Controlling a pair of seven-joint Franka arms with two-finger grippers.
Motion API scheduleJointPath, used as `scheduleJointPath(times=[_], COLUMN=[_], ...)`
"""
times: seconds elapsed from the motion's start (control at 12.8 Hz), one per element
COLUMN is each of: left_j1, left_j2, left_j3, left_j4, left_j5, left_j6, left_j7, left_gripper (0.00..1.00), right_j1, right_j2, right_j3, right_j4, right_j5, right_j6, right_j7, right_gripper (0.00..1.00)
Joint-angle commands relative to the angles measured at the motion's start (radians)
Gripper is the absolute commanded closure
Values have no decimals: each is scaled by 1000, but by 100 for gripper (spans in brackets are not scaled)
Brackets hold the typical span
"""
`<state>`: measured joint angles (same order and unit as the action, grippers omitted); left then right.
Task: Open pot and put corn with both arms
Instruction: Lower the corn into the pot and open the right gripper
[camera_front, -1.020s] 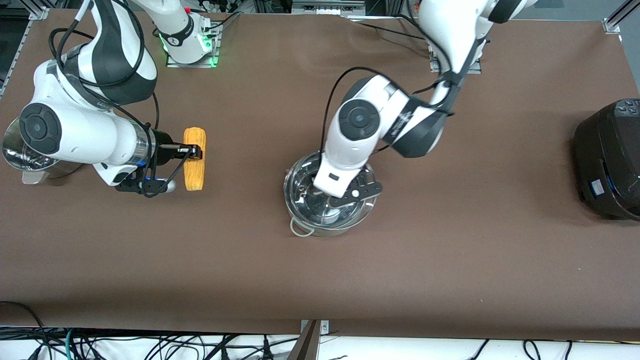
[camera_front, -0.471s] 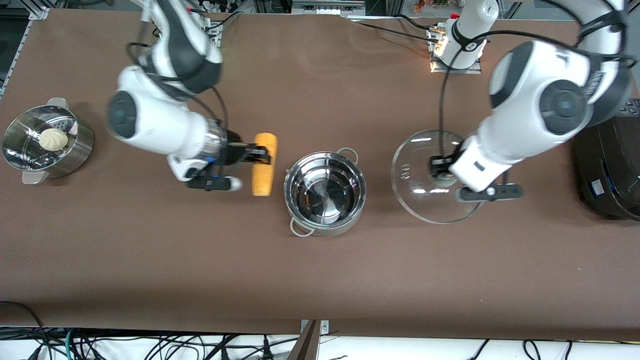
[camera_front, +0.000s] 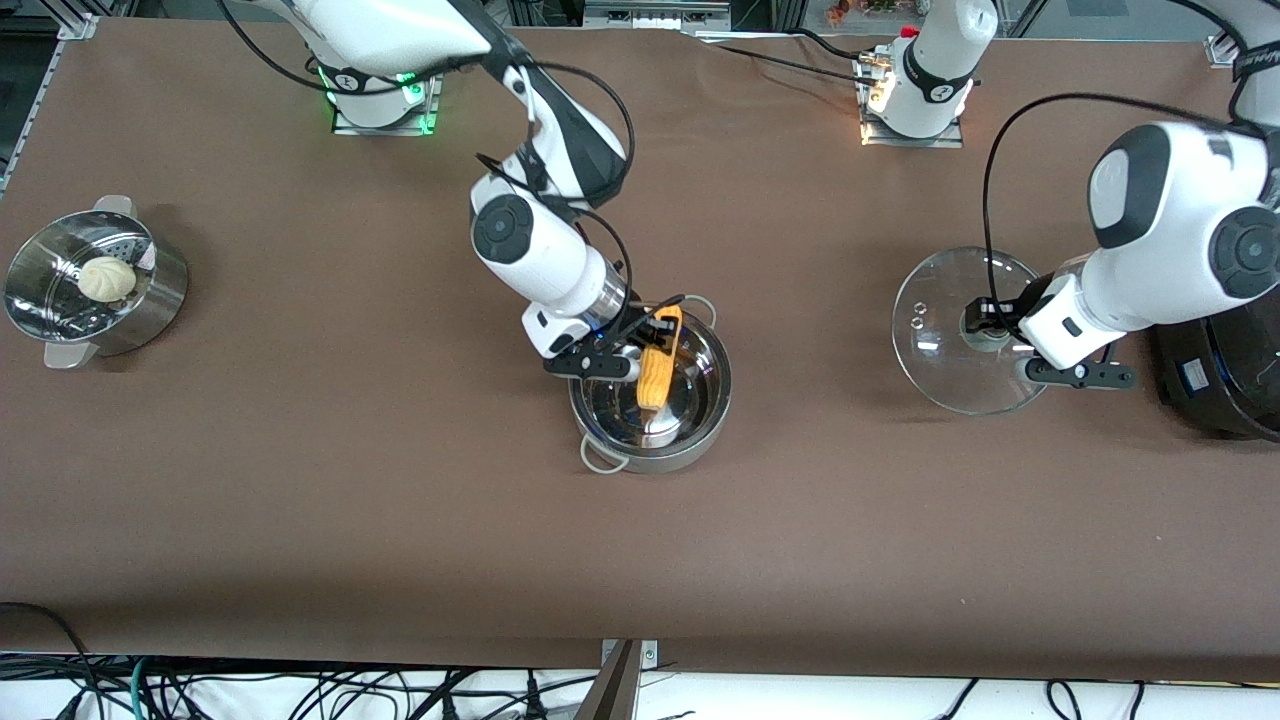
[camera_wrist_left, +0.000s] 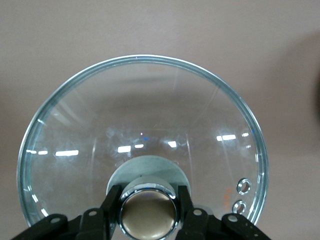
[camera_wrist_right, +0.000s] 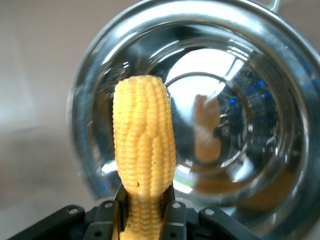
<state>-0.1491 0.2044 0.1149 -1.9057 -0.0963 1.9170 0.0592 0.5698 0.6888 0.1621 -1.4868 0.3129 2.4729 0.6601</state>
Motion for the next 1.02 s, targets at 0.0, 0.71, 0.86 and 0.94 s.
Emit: scheduleJointPath(times=[0.0, 0.71, 0.86, 0.94], left_j1=[2, 2, 2, 2], left_j2=[-37, 104, 102, 96], left_j3=[0, 2, 0, 0], left_j4=[-224, -360, -358, -358], left_j5=[24, 24, 24, 24], left_j6=[245, 570, 568, 567], left_j7=[63, 89, 97, 99], left_gripper=[100, 100, 44, 3], right_j1=[-8, -2, -4, -4], right_j2=[44, -79, -147, -179], right_j3=[-4, -68, -127, -153], right_j4=[31, 26, 30, 30], right_j5=[-21, -149, -173, -187], right_j6=[44, -122, -251, -316], right_j7=[3, 3, -13, -34], right_gripper=[87, 0, 0, 0])
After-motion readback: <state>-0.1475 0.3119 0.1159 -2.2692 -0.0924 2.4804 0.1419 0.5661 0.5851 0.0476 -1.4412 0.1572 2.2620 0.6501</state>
